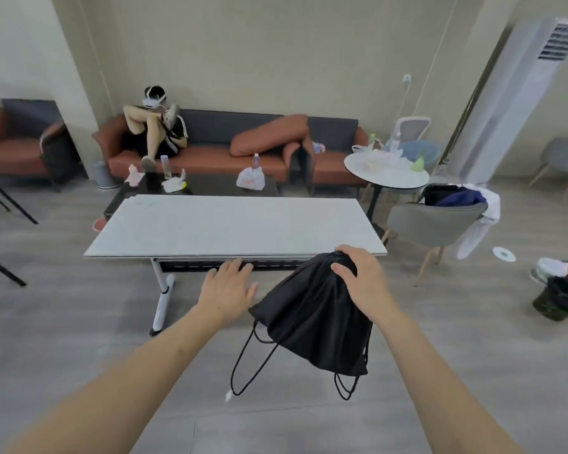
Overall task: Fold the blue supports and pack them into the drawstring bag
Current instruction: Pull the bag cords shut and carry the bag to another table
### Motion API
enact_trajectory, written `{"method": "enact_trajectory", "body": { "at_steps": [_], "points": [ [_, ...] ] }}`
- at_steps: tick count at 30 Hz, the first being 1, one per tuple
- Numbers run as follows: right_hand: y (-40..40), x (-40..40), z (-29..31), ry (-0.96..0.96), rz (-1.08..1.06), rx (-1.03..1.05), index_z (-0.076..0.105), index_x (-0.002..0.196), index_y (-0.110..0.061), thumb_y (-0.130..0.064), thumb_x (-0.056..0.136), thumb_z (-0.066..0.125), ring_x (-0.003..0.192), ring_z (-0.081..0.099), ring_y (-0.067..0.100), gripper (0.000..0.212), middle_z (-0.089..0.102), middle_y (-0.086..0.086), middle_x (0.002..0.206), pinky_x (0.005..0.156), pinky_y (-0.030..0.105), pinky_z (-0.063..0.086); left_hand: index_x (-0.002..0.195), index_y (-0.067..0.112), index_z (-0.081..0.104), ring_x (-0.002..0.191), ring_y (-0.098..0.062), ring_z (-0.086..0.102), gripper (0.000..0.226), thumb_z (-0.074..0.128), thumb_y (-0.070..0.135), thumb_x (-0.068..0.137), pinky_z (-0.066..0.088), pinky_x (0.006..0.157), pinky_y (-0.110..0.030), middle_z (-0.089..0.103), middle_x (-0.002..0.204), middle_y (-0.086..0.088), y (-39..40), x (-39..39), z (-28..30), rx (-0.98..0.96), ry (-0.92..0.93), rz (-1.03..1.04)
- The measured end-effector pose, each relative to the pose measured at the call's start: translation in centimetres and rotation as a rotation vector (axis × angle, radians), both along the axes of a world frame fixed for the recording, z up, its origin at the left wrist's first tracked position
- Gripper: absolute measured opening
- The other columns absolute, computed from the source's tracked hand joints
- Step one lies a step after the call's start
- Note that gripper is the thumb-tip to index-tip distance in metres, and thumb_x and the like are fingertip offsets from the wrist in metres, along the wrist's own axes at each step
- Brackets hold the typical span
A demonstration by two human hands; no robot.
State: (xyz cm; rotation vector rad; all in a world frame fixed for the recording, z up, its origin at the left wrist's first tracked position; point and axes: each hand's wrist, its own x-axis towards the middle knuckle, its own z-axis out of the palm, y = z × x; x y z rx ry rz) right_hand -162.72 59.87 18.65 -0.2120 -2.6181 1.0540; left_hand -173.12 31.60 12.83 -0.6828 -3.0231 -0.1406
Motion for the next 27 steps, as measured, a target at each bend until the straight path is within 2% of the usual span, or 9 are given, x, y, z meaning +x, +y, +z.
{"method": "enact_trajectory", "body": {
  "at_steps": [8,13,22,25,27],
  "points": [
    [8.1,-17.8,4.2,0.086,0.109,-0.003,0.061,0.132,-0.021,-0.026,0.104,0.057,0.121,0.052,0.011,0.028,0.060,-0.008,0.129,0.105,0.025,0.036,0.151,0.024,0.037,0.146,-0.026,0.032,0.053,0.035,0.048,0.104,0.033,0.111,-0.047,0.035,0.161,-0.004,8.0,-14.0,1.5,0.054,-0.008,0.175],
    [12.4,-28.1,7.6,0.187,0.171,0.013,0.064,0.126,-0.019,-0.023,0.103,0.059,0.112,0.054,0.013,0.024,0.062,-0.004,0.120,0.096,0.021,0.034,0.151,0.025,0.037,0.143,-0.026,0.037,0.053,0.033,0.048,0.105,0.038,0.107,-0.045,0.037,0.160,-0.003,12.2,-21.2,4.0,0.064,0.031,0.231],
    [17.6,-45.0,11.4,0.384,0.164,0.008,0.064,0.124,-0.019,-0.023,0.101,0.060,0.114,0.056,0.020,0.023,0.064,-0.001,0.119,0.103,0.030,0.039,0.151,0.025,0.037,0.140,-0.026,0.042,0.052,0.034,0.048,0.105,0.040,0.106,-0.046,0.041,0.157,-0.002,17.6,-35.1,7.2,0.063,0.096,0.249],
    [18.5,-49.9,11.7,0.395,0.157,0.006,0.064,0.124,-0.019,-0.023,0.102,0.059,0.110,0.054,0.013,0.022,0.060,-0.006,0.115,0.100,0.024,0.037,0.148,0.025,0.041,0.136,-0.026,0.046,0.049,0.035,0.047,0.104,0.043,0.102,-0.046,0.047,0.150,-0.001,18.7,-40.5,7.6,0.077,0.129,0.229],
    [18.6,-53.2,11.1,0.392,0.164,0.022,0.064,0.122,-0.019,-0.022,0.101,0.060,0.109,0.053,0.009,0.021,0.061,-0.006,0.115,0.097,0.015,0.034,0.148,0.025,0.040,0.134,-0.026,0.048,0.050,0.034,0.048,0.104,0.044,0.100,-0.046,0.048,0.148,-0.001,19.3,-44.2,7.2,0.072,0.129,0.213]
  ]
}}
